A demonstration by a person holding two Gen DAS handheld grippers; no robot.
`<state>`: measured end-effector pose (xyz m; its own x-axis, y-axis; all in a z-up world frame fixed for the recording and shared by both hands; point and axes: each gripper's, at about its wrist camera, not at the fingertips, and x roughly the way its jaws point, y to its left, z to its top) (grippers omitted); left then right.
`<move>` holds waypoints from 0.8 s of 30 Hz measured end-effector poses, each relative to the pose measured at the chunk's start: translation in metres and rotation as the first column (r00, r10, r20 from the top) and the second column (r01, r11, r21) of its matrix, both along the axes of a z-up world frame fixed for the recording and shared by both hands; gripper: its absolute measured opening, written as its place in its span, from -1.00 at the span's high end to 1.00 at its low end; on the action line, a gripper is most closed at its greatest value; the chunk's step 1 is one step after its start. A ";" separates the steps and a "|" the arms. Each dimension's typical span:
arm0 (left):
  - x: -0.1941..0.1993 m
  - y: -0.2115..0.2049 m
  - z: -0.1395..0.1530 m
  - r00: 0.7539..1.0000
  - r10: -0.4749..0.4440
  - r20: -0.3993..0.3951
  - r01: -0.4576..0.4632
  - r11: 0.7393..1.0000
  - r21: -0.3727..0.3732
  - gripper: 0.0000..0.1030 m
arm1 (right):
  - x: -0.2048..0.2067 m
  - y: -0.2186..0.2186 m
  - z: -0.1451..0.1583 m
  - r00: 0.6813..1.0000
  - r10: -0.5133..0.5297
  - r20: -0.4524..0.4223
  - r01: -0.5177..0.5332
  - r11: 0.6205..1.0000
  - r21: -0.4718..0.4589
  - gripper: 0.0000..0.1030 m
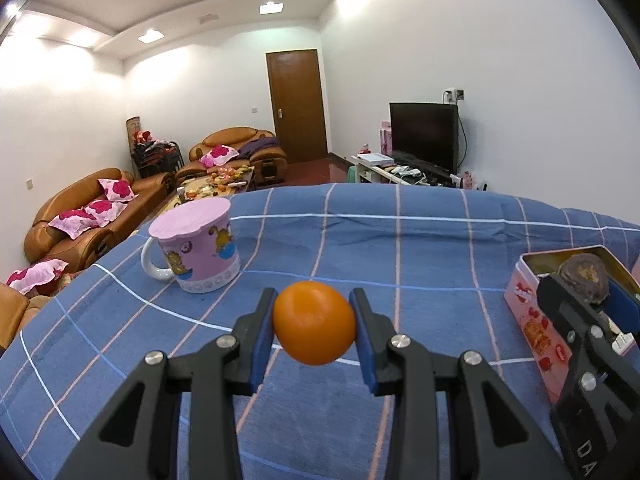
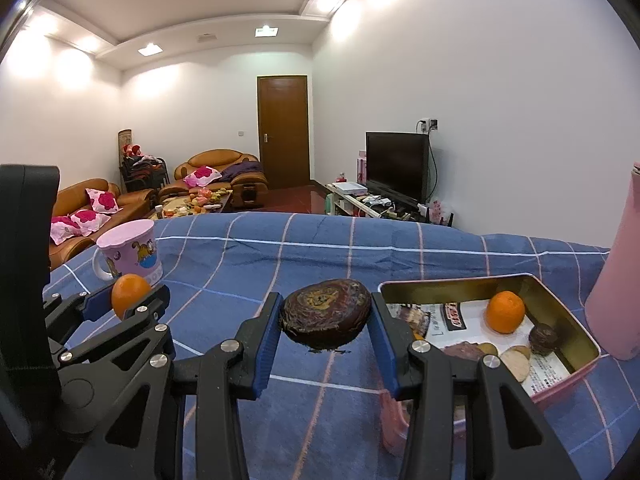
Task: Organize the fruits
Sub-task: 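Carry the orange and dark fruit in both tools over the pink tin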
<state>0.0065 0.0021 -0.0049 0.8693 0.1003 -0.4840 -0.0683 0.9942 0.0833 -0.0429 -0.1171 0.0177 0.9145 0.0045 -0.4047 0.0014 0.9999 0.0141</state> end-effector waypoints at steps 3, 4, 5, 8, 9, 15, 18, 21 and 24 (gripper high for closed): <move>-0.004 -0.003 0.001 1.000 -0.003 0.003 0.004 1.000 -0.004 0.26 | -0.005 -0.006 -0.001 1.000 -0.006 0.000 0.006 1.000 0.000 0.13; -0.006 -0.005 0.001 1.000 -0.006 0.002 0.006 1.000 -0.006 0.26 | -0.006 -0.008 0.000 1.000 -0.008 -0.002 0.008 1.000 0.002 0.13; -0.007 -0.006 0.001 1.000 -0.007 0.001 0.007 1.000 -0.007 0.26 | -0.007 -0.011 0.000 1.000 -0.011 -0.004 0.011 1.000 0.005 0.13; -0.010 -0.012 0.002 1.000 -0.015 0.000 0.015 1.000 -0.012 0.26 | -0.010 -0.017 -0.001 1.000 -0.017 -0.010 0.017 1.000 0.012 0.13; -0.011 -0.014 0.002 1.000 -0.017 0.001 0.017 1.000 -0.011 0.26 | -0.012 -0.019 -0.001 1.000 -0.019 -0.009 0.019 1.000 0.011 0.13; -0.020 -0.028 0.003 0.999 -0.035 0.010 0.035 0.999 -0.006 0.26 | -0.022 -0.027 -0.001 1.000 -0.023 -0.004 0.023 1.000 0.000 0.13; -0.024 -0.034 0.004 0.999 -0.045 0.014 0.045 0.999 -0.007 0.26 | -0.025 -0.033 -0.001 1.000 -0.026 -0.003 0.026 1.000 -0.006 0.12; -0.027 -0.041 0.005 0.998 -0.056 0.016 0.056 0.998 -0.004 0.26 | -0.029 -0.039 -0.001 0.999 -0.033 0.000 0.033 0.999 -0.015 0.13; -0.030 -0.049 0.005 0.998 -0.065 0.016 0.065 0.998 -0.007 0.26 | -0.033 -0.050 0.000 0.999 -0.046 0.004 0.046 0.999 -0.025 0.13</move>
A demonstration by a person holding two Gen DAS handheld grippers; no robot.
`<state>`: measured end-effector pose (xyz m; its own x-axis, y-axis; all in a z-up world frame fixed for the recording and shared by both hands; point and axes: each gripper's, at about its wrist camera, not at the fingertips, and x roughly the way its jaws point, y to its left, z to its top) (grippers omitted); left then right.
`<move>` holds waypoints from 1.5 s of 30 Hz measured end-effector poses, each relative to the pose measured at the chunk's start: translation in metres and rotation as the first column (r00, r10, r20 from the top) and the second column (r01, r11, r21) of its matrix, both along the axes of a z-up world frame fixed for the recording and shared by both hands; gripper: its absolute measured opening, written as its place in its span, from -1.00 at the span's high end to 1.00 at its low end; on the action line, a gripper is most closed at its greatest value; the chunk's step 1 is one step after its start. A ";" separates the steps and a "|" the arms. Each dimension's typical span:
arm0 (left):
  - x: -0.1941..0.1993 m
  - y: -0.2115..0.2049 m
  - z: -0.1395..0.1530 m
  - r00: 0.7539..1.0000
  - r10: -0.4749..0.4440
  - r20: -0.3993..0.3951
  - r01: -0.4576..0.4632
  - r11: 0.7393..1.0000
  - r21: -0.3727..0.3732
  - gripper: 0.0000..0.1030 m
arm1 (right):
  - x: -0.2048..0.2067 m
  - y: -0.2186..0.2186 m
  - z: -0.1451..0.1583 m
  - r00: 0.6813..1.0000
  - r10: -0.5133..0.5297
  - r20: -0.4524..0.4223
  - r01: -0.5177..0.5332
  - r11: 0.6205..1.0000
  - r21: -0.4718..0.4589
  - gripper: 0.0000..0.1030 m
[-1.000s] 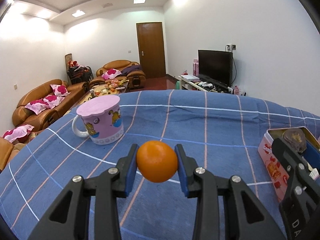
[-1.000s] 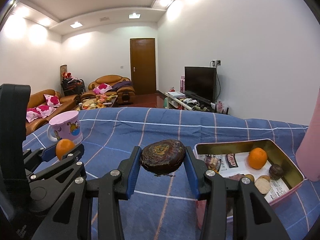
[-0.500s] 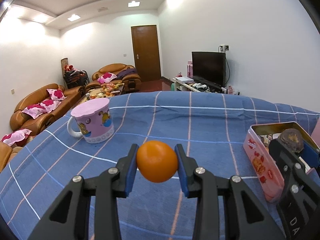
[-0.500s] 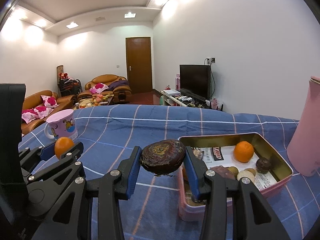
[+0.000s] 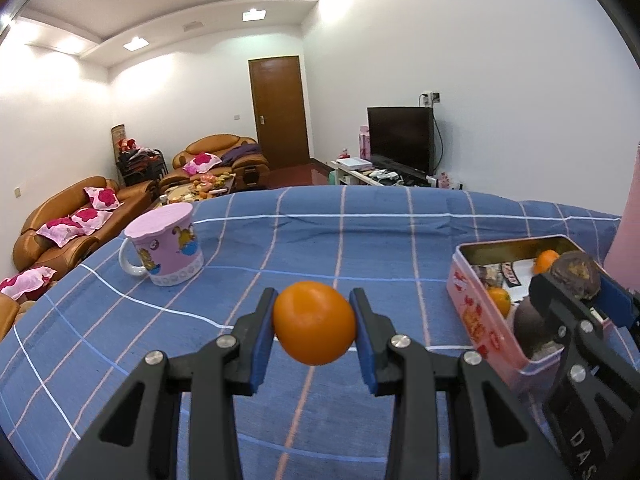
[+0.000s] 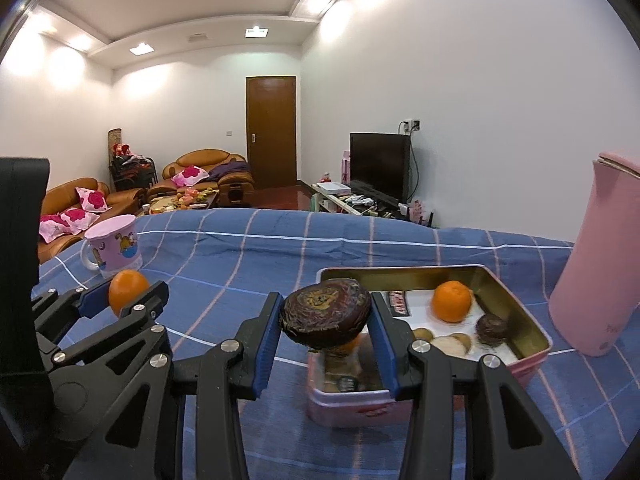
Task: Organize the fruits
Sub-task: 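Carry the orange and dark fruit in both tools over the pink tin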
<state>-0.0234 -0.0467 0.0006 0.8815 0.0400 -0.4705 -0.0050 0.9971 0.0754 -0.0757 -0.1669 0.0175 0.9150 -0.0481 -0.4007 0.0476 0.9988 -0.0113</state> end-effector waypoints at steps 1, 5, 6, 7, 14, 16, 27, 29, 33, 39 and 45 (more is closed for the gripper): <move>-0.001 -0.001 0.000 1.000 -0.003 -0.001 0.003 1.000 -0.002 0.25 | -0.001 -0.004 0.000 1.000 -0.006 0.001 0.006 1.000 -0.003 0.13; -0.005 -0.012 0.001 1.000 -0.019 -0.003 0.019 1.000 -0.007 0.26 | -0.007 -0.019 0.000 1.000 -0.026 0.003 0.026 1.000 -0.010 0.13; -0.006 -0.016 0.001 1.000 -0.024 -0.003 0.024 1.000 -0.006 0.26 | -0.008 -0.022 0.000 1.000 -0.030 0.004 0.030 0.999 -0.011 0.13; -0.007 -0.018 0.001 1.000 -0.028 -0.003 0.028 1.000 -0.006 0.26 | -0.009 -0.026 0.000 0.999 -0.034 0.004 0.034 0.999 -0.012 0.13; -0.013 -0.041 0.002 0.998 -0.066 -0.003 0.066 0.998 -0.010 0.26 | -0.016 -0.048 0.001 0.998 -0.061 0.007 0.062 0.998 -0.018 0.13; -0.014 -0.047 0.002 0.997 -0.077 -0.001 0.077 0.997 -0.007 0.25 | -0.018 -0.055 0.001 0.998 -0.067 0.007 0.067 0.998 -0.018 0.13; -0.021 -0.087 0.003 0.988 -0.155 -0.007 0.155 0.988 -0.006 0.26 | -0.025 -0.084 0.002 0.995 -0.099 0.010 0.099 0.995 -0.030 0.13; -0.020 -0.095 0.003 0.985 -0.170 -0.006 0.170 0.985 -0.008 0.25 | -0.025 -0.092 0.002 0.993 -0.120 0.008 0.120 0.992 -0.025 0.13; -0.015 -0.112 0.003 0.979 -0.203 -0.015 0.203 0.979 -0.016 0.25 | -0.019 -0.107 0.002 0.987 -0.162 -0.002 0.162 0.987 -0.012 0.13; -0.001 -0.128 0.003 0.971 -0.237 -0.031 0.235 0.971 -0.046 0.25 | -0.008 -0.123 0.001 0.979 -0.203 -0.003 0.203 0.979 -0.002 0.12; 0.020 -0.138 -0.002 0.965 -0.251 -0.080 0.243 0.965 -0.095 0.25 | 0.009 -0.128 0.001 0.979 -0.206 -0.006 0.206 0.978 -0.013 0.12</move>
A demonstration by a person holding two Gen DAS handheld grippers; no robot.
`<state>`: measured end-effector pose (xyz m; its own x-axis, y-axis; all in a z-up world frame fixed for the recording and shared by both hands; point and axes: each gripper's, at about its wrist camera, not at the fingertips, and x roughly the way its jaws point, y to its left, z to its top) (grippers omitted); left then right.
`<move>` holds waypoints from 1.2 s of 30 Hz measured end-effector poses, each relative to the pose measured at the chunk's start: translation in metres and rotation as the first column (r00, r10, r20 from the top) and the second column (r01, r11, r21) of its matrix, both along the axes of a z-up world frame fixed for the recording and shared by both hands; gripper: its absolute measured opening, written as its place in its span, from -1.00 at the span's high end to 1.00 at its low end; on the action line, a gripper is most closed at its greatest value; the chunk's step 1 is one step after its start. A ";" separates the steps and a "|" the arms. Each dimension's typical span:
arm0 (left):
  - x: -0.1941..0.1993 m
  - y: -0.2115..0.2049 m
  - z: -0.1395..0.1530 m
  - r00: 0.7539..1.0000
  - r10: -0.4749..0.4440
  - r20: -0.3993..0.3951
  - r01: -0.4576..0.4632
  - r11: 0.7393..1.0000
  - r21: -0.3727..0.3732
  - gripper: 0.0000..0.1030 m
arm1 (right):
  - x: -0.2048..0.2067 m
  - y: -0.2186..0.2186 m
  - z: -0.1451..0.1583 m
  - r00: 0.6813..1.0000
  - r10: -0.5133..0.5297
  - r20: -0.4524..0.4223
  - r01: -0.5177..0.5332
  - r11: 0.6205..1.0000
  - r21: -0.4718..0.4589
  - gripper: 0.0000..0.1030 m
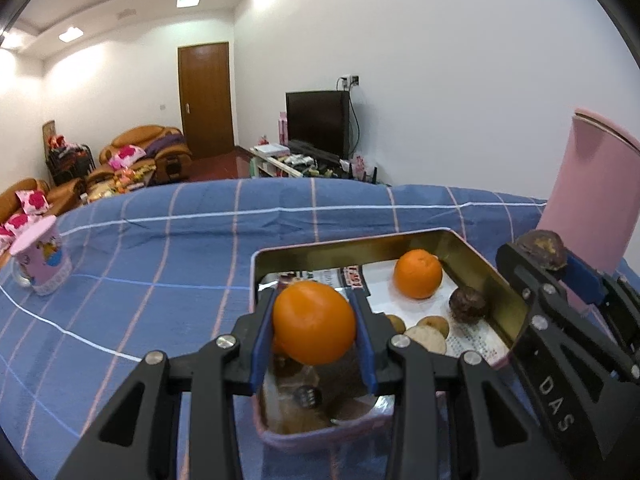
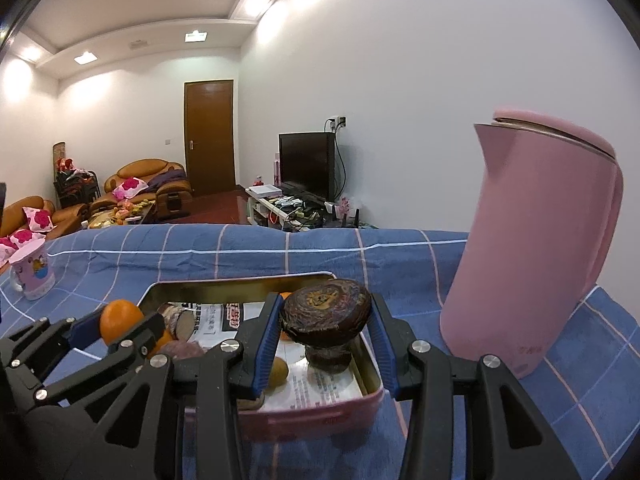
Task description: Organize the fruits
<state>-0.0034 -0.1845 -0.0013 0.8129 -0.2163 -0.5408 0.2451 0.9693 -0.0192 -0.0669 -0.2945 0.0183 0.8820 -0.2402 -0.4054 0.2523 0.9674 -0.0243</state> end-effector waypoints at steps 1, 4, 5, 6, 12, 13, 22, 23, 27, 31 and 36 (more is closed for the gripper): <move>0.003 -0.001 -0.001 1.000 -0.002 -0.009 0.002 1.000 -0.006 0.26 | 0.003 -0.001 0.000 1.000 0.001 -0.001 -0.001 1.000 0.001 0.12; 0.012 -0.004 -0.004 0.999 -0.004 -0.036 0.003 1.000 -0.016 0.25 | 0.011 -0.005 -0.001 1.000 0.006 -0.007 -0.006 1.000 0.014 0.12; 0.016 -0.004 -0.005 0.999 -0.002 -0.048 0.001 1.000 -0.019 0.25 | 0.014 -0.007 -0.001 1.000 0.012 -0.011 -0.012 1.000 0.023 0.12; 0.019 -0.004 -0.006 0.998 -0.001 -0.063 0.000 1.000 -0.021 0.25 | 0.016 -0.008 -0.001 1.000 0.021 -0.016 -0.021 0.999 0.031 0.12; 0.035 -0.004 -0.010 0.995 0.013 -0.102 -0.016 1.000 -0.023 0.26 | 0.044 -0.014 -0.008 0.988 0.138 -0.072 -0.128 0.984 0.122 0.12; 0.038 -0.003 -0.012 0.993 0.014 -0.114 -0.017 0.999 -0.029 0.25 | 0.048 -0.016 -0.010 0.984 0.160 -0.081 -0.147 0.978 0.147 0.12; 0.037 -0.017 -0.013 0.993 -0.029 -0.112 0.032 0.999 0.023 -0.62 | 0.066 -0.021 -0.021 0.950 0.296 -0.098 -0.256 0.920 0.296 -0.40; 0.033 -0.019 -0.011 0.995 -0.032 -0.091 0.035 0.999 0.036 -0.70 | 0.064 -0.019 -0.020 0.948 0.307 -0.082 -0.271 0.916 0.295 -0.46; 0.014 -0.024 -0.001 0.999 -0.008 0.036 0.004 0.995 0.097 -0.96 | 0.052 -0.010 -0.011 0.957 0.288 -0.040 -0.273 0.936 0.220 -0.49; 0.009 -0.021 0.004 0.997 0.003 0.078 -0.010 0.995 0.097 -0.99 | 0.040 -0.012 -0.005 0.973 0.232 0.016 -0.230 0.955 0.185 -0.50; 0.000 -0.012 0.008 0.993 0.020 0.119 -0.028 0.997 0.072 -0.99 | 0.028 -0.018 0.000 0.984 0.161 0.073 -0.171 0.972 0.162 -0.50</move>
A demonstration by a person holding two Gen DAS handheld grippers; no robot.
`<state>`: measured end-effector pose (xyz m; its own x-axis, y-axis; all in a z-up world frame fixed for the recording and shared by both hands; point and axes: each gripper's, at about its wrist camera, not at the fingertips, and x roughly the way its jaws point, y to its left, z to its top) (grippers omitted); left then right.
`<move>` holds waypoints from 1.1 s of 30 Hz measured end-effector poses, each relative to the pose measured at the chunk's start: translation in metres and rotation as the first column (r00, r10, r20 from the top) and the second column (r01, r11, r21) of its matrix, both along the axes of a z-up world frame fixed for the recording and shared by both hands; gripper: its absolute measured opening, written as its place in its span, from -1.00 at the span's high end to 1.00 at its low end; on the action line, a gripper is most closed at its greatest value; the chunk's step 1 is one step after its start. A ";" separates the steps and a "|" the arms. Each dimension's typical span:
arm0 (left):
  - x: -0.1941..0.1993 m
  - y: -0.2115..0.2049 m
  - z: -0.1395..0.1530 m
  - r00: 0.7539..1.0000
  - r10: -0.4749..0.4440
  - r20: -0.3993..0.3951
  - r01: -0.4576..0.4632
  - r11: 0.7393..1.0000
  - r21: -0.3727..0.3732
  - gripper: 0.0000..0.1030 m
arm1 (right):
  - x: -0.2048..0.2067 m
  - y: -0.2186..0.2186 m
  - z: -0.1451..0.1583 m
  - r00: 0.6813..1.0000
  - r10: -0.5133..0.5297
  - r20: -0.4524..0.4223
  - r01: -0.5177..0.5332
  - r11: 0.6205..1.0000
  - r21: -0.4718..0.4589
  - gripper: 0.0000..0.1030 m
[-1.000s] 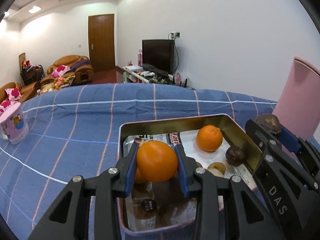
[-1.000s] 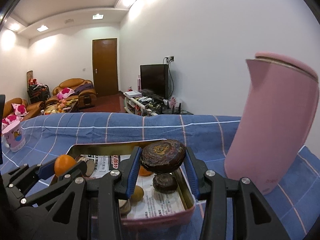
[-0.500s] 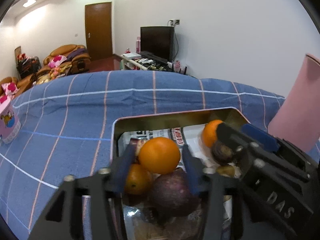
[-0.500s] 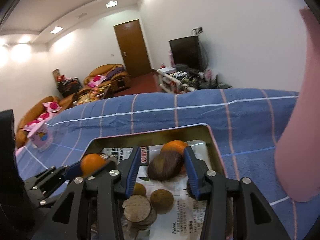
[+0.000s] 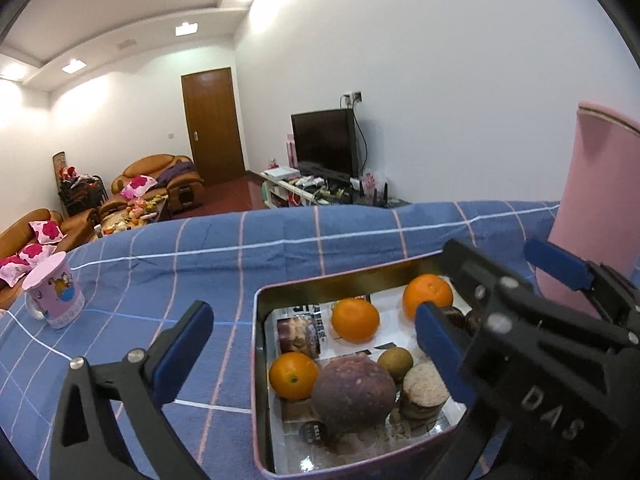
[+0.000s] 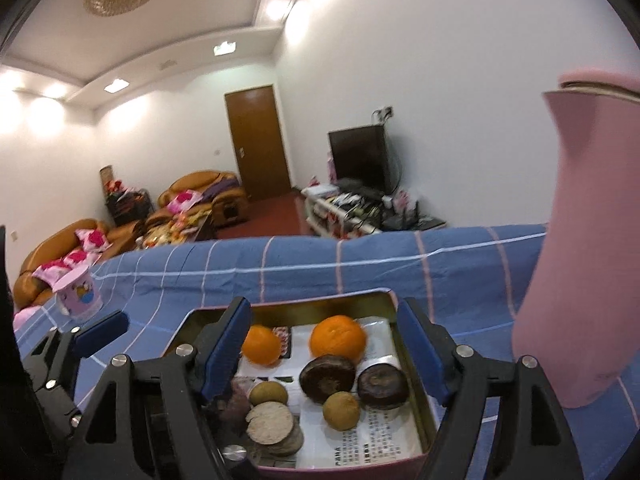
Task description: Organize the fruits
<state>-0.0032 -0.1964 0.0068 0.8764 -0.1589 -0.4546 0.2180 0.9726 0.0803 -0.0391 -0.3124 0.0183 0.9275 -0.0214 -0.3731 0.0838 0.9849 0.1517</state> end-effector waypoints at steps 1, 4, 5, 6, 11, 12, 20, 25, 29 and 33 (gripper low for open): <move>-0.001 0.001 0.000 1.000 0.000 0.006 0.000 1.000 -0.002 -0.99 | -0.002 -0.001 0.001 1.000 -0.008 0.008 0.008 1.000 -0.003 -0.50; -0.006 0.003 0.001 1.000 0.002 0.017 -0.002 1.000 -0.005 -0.99 | -0.009 0.000 0.002 0.999 -0.038 0.023 0.038 0.999 -0.019 -0.50; -0.008 0.004 0.001 1.000 0.004 0.021 -0.004 1.000 -0.009 -0.99 | -0.011 0.001 0.003 0.999 -0.043 0.029 0.044 0.999 -0.026 -0.50; -0.010 0.006 0.002 1.000 0.006 0.029 -0.006 1.000 -0.015 -0.99 | -0.013 0.002 0.003 0.998 -0.050 0.035 0.051 0.998 -0.036 -0.50; -0.018 0.011 0.003 0.999 0.015 0.044 -0.014 1.000 -0.024 -0.99 | -0.028 0.006 0.006 0.994 -0.078 0.070 0.083 0.994 -0.068 -0.50; -0.020 0.013 0.003 0.999 0.017 0.046 -0.016 1.000 -0.026 -0.99 | -0.030 0.006 0.007 0.994 -0.081 0.074 0.086 0.994 -0.070 -0.50; -0.033 0.021 0.005 0.996 0.036 0.079 -0.032 0.998 -0.051 -1.00 | -0.054 0.010 0.012 0.987 -0.108 0.119 0.118 0.989 -0.088 -0.54; -0.039 0.024 0.005 0.995 0.041 0.087 -0.036 0.998 -0.057 -1.00 | -0.063 0.012 0.013 0.985 -0.111 0.133 0.124 0.988 -0.096 -0.57; -0.044 0.026 0.005 0.994 0.043 0.101 -0.037 0.997 -0.060 -1.00 | -0.068 0.012 0.015 0.983 -0.119 0.142 0.133 0.986 -0.096 -0.57; -0.048 0.028 0.006 0.993 0.042 0.113 -0.035 0.997 -0.064 -1.00 | -0.072 0.012 0.016 0.981 -0.126 0.150 0.142 0.985 -0.095 -0.57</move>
